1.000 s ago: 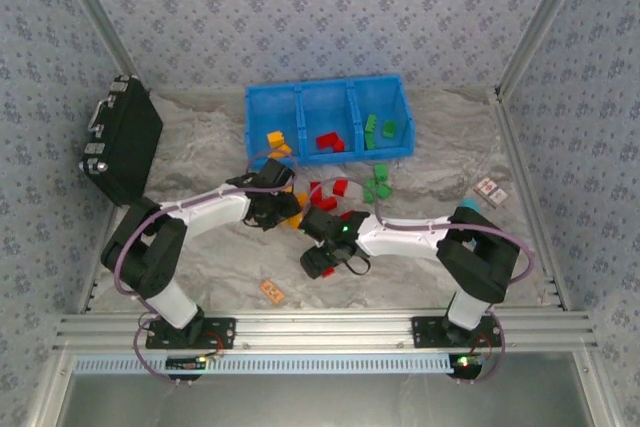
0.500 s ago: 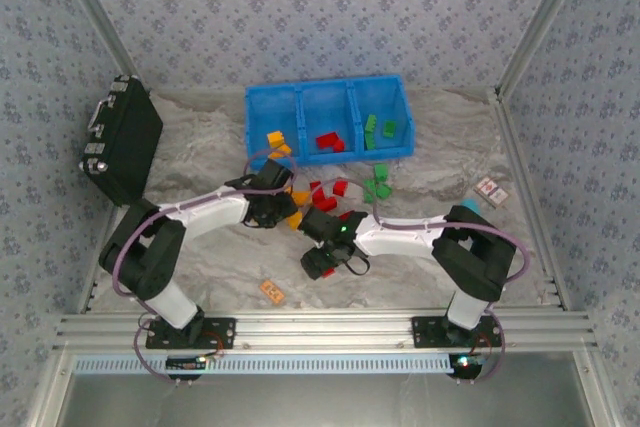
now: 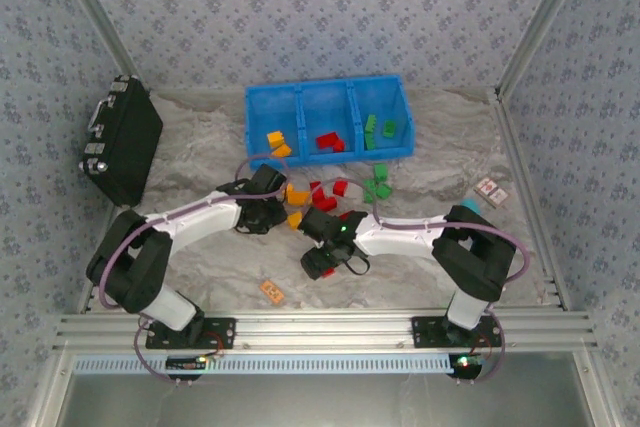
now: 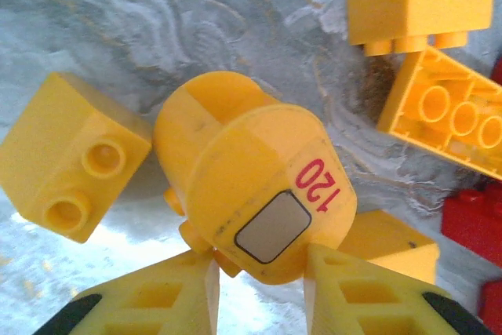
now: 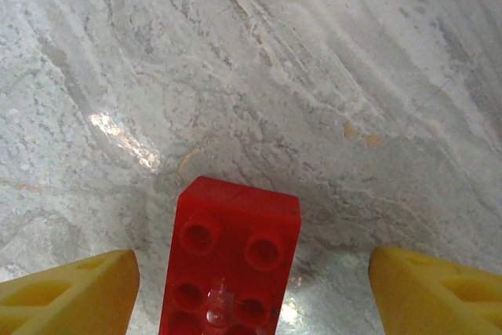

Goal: Sort the legos into containers by color
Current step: Move the lego to the center of the table, then pick up the lego from the center of the table.

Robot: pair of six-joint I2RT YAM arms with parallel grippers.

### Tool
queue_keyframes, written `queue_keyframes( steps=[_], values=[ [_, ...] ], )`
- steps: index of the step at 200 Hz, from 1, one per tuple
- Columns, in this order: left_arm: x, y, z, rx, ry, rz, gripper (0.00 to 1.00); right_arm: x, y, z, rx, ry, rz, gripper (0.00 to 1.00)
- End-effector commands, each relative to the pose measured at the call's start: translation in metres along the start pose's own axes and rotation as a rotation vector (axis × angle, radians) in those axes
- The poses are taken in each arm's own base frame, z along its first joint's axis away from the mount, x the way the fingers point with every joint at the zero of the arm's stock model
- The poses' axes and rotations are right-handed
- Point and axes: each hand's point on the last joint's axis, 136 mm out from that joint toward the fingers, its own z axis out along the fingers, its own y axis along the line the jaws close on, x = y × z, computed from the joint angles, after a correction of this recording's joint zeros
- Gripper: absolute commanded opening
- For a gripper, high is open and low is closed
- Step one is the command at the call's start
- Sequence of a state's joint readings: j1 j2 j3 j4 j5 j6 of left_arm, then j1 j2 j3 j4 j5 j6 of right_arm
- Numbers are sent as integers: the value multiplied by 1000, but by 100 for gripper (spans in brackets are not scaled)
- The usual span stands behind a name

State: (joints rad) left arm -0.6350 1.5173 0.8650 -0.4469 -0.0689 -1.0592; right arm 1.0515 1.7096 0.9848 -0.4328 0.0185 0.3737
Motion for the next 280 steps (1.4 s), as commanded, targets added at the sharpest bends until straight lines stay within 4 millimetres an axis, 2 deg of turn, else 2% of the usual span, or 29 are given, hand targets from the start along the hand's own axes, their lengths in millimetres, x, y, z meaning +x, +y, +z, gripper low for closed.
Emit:
queue_keyframes(
  steps=[1,9,34,50,85,130,166,190,208,224,246,264,280],
  values=[
    [1,18,-14,-72,-2,25,31,-1,-2,-3,14,10,-15,79],
    [-1,15,-18,-59,-14,23,36,-1,-1,-3,13,9,-18,79],
    [-9,6,-25,-27,-46,22,67,-2,0,-4,7,6,-23,80],
    [-13,3,-27,-25,-54,25,79,-3,2,-6,5,4,-31,80],
    [-14,2,-19,-46,-51,37,81,-8,4,-15,3,-20,-53,80],
    [-18,7,-5,-97,-56,45,78,-13,0,-34,20,-57,-67,80],
    [-19,8,7,-114,-36,57,71,-25,-4,-64,17,-194,-64,80],
    [-18,11,8,-122,-31,58,60,-36,-6,-87,5,-276,-62,80],
    [-17,14,6,-127,-25,57,48,-41,-8,-100,-12,-310,-53,81],
    [-16,16,3,-127,-20,58,39,-42,-12,-105,-19,-314,-40,81],
    [-19,12,-8,-113,-24,57,36,-38,-19,-103,-20,-297,-22,82],
    [-30,-3,-25,-71,-47,71,35,-36,-22,-101,-27,-287,-9,82],
    [-47,-21,-46,-44,-95,107,35,-34,-22,-100,-33,-284,0,82]
  ],
)
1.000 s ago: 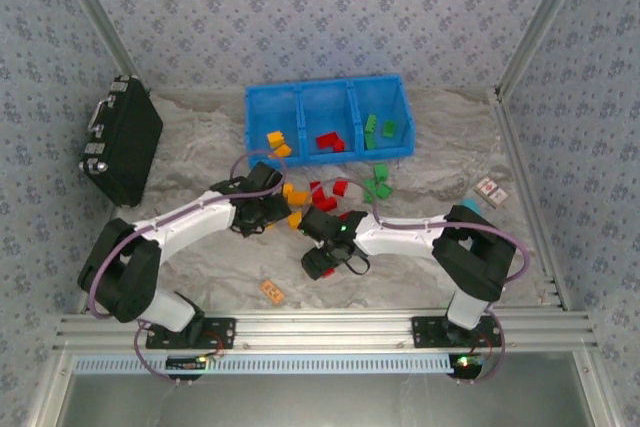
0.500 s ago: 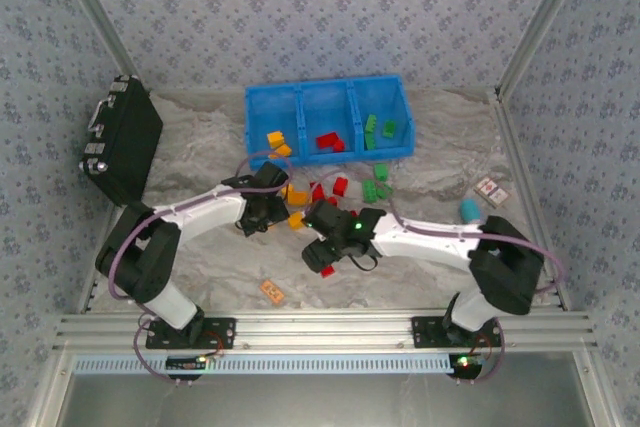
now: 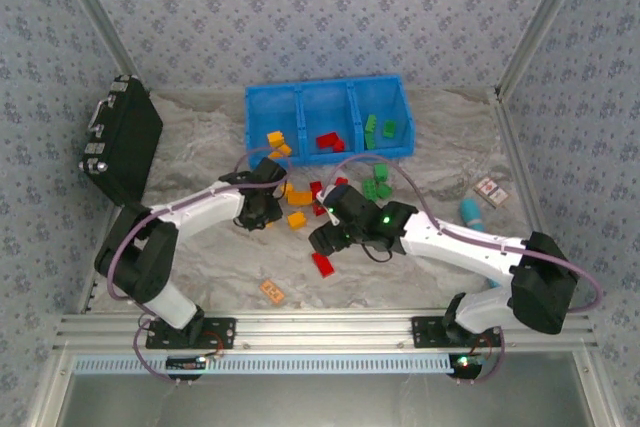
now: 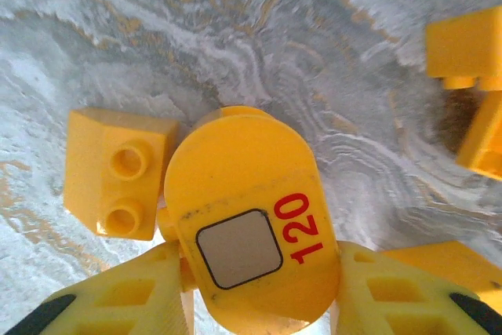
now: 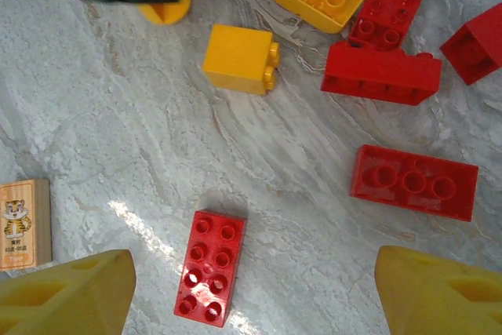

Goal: Sort the legos into containers by color
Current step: Pick up the lego from the center of the table, then place the lego in the container.

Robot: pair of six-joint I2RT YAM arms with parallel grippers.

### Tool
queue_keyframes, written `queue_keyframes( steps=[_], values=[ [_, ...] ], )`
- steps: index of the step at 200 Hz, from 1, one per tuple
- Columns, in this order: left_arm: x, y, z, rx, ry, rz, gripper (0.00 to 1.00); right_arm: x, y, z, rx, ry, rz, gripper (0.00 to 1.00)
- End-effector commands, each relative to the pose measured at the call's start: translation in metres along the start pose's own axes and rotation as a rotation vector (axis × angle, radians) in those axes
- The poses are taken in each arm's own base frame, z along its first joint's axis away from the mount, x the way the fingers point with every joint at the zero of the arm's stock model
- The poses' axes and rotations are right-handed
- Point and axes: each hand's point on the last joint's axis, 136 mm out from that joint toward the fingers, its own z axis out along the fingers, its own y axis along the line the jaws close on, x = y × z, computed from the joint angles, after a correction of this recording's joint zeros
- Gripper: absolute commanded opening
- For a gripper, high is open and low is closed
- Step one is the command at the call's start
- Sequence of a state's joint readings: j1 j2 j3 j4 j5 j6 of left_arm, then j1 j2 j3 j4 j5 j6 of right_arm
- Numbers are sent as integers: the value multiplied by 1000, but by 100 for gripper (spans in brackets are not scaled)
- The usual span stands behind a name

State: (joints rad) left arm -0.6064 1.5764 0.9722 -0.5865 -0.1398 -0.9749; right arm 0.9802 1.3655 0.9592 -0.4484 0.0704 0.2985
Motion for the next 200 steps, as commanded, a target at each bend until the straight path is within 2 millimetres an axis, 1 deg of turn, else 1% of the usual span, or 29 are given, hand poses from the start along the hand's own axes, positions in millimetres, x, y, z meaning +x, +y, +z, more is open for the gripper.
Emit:
queue_keyframes(
  steps=[1,12,23,35,48,61,78,96,108,135,149,165,177,200],
  values=[
    [-32,-25,-47,78,-85,37,35,11,-1,-2,-14,27,1,82],
    [-49,-37,-63,110,-133,51,34,15,-2,-2,-10,23,11,82],
    [-65,-47,-75,141,-167,41,34,19,-2,-4,-10,5,21,82],
    [-83,-58,-83,188,-197,23,34,25,-4,-6,-10,-9,38,82],
    [-106,-67,-86,213,-232,21,34,30,-8,-10,-3,-23,53,82],
    [-126,-77,-83,219,-258,33,34,32,-10,-15,5,-34,59,82],
    [-148,-90,-72,228,-281,45,34,33,-13,-22,17,-54,62,82],
    [-168,-102,-55,220,-293,61,35,33,-16,-29,28,-79,72,82],
    [-179,-106,-41,206,-293,63,35,34,-16,-33,29,-94,78,82],
    [-197,-103,-8,172,-272,41,37,36,-17,-40,33,-123,85,83],
    [-202,-102,2,169,-257,33,40,37,-17,-43,36,-132,89,83],
    [-207,-104,5,175,-257,38,44,40,-18,-43,41,-127,96,83],
    [-209,-106,3,179,-258,47,49,43,-19,-40,45,-114,95,84],
    [-213,-109,-8,186,-272,73,59,51,-18,-33,48,-91,91,84]
  ],
)
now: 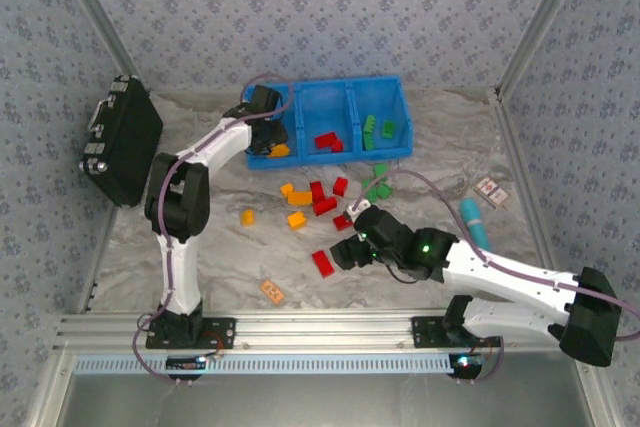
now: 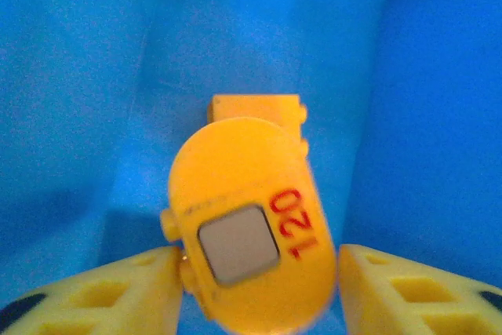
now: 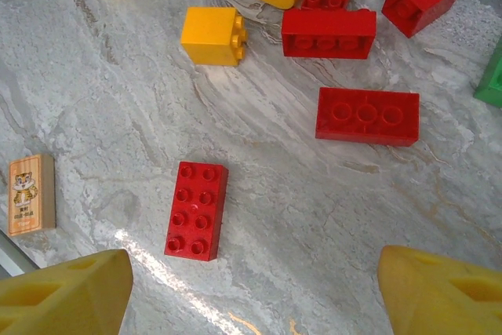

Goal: Sort the legos into containers by color
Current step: Place the lego in the container, then pick up the lego from the bottom-center of the table.

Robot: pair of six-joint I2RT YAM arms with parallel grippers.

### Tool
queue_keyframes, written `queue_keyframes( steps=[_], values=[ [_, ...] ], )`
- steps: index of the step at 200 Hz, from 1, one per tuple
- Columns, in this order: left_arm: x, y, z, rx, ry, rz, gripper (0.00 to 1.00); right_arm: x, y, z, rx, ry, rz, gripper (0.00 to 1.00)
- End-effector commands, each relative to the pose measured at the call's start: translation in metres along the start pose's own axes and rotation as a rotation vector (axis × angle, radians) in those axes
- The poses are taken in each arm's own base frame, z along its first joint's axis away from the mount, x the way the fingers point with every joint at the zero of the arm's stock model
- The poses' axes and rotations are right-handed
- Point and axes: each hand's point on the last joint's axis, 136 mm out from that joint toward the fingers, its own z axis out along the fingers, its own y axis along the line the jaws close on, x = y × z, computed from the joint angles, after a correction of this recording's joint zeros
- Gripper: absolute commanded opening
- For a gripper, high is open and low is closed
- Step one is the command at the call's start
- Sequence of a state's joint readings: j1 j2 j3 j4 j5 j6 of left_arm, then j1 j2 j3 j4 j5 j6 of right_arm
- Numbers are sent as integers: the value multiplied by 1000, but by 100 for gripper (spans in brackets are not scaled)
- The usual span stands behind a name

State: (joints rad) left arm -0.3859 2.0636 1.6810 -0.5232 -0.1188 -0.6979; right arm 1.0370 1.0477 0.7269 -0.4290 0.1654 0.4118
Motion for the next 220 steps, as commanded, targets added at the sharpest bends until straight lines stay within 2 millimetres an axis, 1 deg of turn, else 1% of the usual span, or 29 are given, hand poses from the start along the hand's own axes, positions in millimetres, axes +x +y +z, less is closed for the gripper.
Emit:
queue_keyframes(
  steps=[1,23,36,51,56,57,72,81,98,121,146,170,183,187,198,220],
  values=[
    [-22,-16,-22,51,-48,31,60,15,-6,6,33,32,7,84],
    [-32,-22,-41,81,-80,48,67,22,-5,14,32,53,9,84],
    [-36,-26,-51,106,-94,53,68,25,-3,18,32,63,4,84],
    [-41,-35,-68,160,-111,52,69,26,1,22,28,70,-7,84],
    [-43,-39,-78,183,-122,51,69,27,3,24,27,74,-12,84],
    [-43,-39,-77,184,-119,51,69,27,3,24,27,75,-13,84],
    [-50,-47,-106,251,-155,55,69,31,8,30,17,97,-23,84],
    [-52,-48,-122,275,-174,60,70,33,12,35,14,110,-34,85],
    [-55,-46,-157,303,-215,83,70,38,23,44,-5,134,-47,85],
    [-56,-30,-204,314,-264,108,71,43,36,56,-27,172,-71,85],
    [-53,-6,-252,306,-329,140,71,47,45,69,-27,217,-100,86],
    [-46,22,-287,263,-392,162,72,49,50,79,-29,245,-107,86],
    [-40,37,-300,238,-417,167,72,49,53,83,-34,257,-115,86],
    [-34,45,-301,217,-403,168,73,49,55,84,-35,259,-116,86],
    [-26,57,-306,187,-400,173,73,49,55,87,-29,272,-119,86],
    [-9,77,-308,147,-383,172,73,53,55,94,-7,305,-118,82]
  ],
)
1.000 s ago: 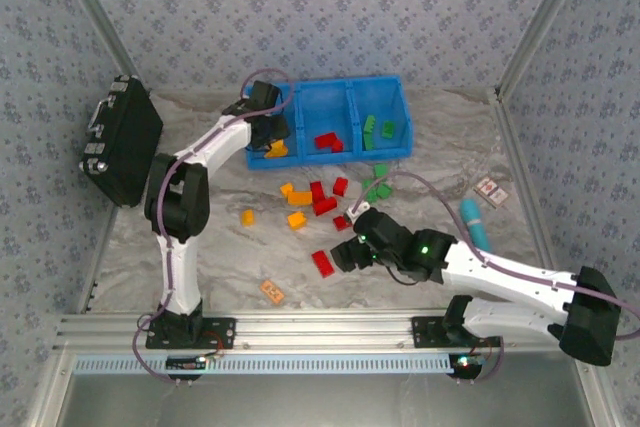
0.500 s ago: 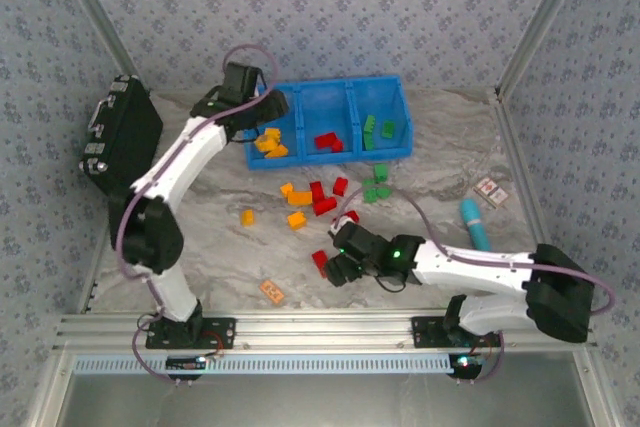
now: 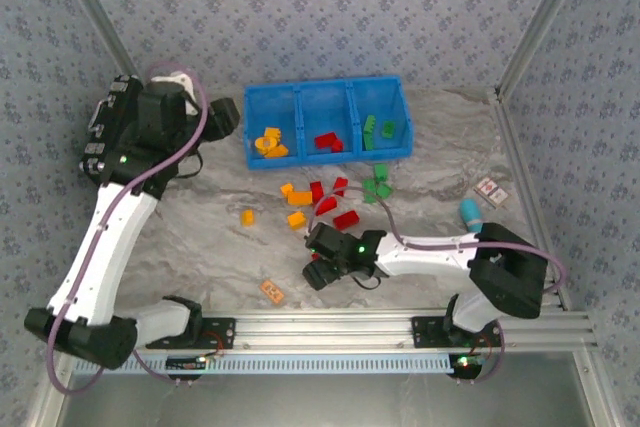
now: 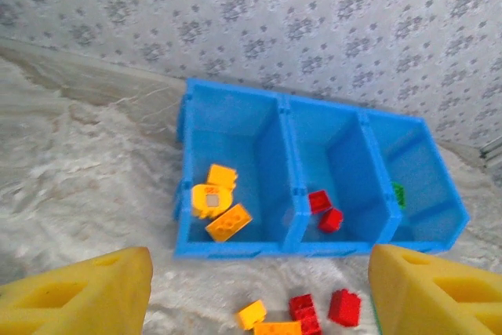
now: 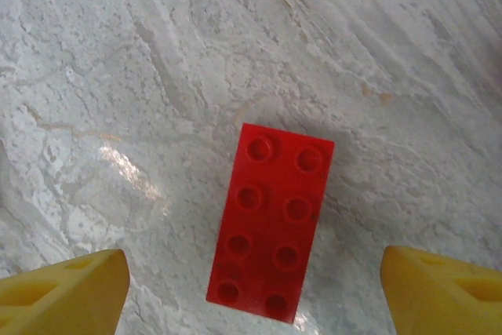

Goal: Sort the legos into containers by color
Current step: Pick up the lego from the bottom-center of the table, then place the lego in the container.

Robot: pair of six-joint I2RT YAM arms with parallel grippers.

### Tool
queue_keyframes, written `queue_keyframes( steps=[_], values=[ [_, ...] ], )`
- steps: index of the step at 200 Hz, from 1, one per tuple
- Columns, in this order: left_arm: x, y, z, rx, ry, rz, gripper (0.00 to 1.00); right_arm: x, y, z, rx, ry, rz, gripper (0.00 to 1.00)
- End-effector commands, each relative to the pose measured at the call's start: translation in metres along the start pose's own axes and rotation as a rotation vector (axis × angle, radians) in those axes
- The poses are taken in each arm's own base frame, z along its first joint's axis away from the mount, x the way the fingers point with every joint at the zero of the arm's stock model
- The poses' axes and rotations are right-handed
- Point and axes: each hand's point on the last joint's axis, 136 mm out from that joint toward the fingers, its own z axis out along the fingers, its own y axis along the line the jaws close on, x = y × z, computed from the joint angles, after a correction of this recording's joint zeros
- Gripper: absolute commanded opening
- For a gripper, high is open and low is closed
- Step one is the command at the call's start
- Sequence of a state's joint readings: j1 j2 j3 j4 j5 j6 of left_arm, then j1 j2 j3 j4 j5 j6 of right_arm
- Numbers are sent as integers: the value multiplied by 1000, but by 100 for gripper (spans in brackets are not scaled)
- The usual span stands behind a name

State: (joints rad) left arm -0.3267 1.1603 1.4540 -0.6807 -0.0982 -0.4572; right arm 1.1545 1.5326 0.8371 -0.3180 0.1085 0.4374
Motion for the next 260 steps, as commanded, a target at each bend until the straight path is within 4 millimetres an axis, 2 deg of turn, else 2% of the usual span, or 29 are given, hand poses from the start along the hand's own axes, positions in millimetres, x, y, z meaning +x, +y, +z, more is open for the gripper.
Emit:
queue_keyframes(
  steps=[1,29,65,98,121,141,173,199,228,249,253,260],
  values=[
    [28,28,-11,-100,72,46,73,-2,6,5,4,32,-12,82],
    [50,38,-20,-110,112,41,73,0,4,12,28,61,-3,74],
    [74,48,-19,-128,174,41,73,3,1,20,55,89,0,63],
    [90,51,-9,-128,213,30,73,5,-3,23,83,105,6,51],
    [116,57,2,-133,281,8,73,4,-7,19,102,104,9,43],
    [141,64,13,-143,339,-10,73,-1,-11,6,123,99,7,40],
    [176,74,29,-158,414,-41,73,-22,-23,-29,147,51,7,38],
    [192,78,39,-162,448,-46,73,-41,-47,-61,173,-1,41,38],
    [211,81,48,-162,505,-56,73,-82,-86,-84,191,-104,109,38],
    [222,84,55,-157,519,-60,73,-113,-117,-90,212,-167,140,38],
    [225,85,56,-161,524,-60,73,-129,-122,-96,214,-213,145,38],
    [229,87,57,-165,531,-58,73,-144,-132,-100,227,-243,152,38]
  ],
)
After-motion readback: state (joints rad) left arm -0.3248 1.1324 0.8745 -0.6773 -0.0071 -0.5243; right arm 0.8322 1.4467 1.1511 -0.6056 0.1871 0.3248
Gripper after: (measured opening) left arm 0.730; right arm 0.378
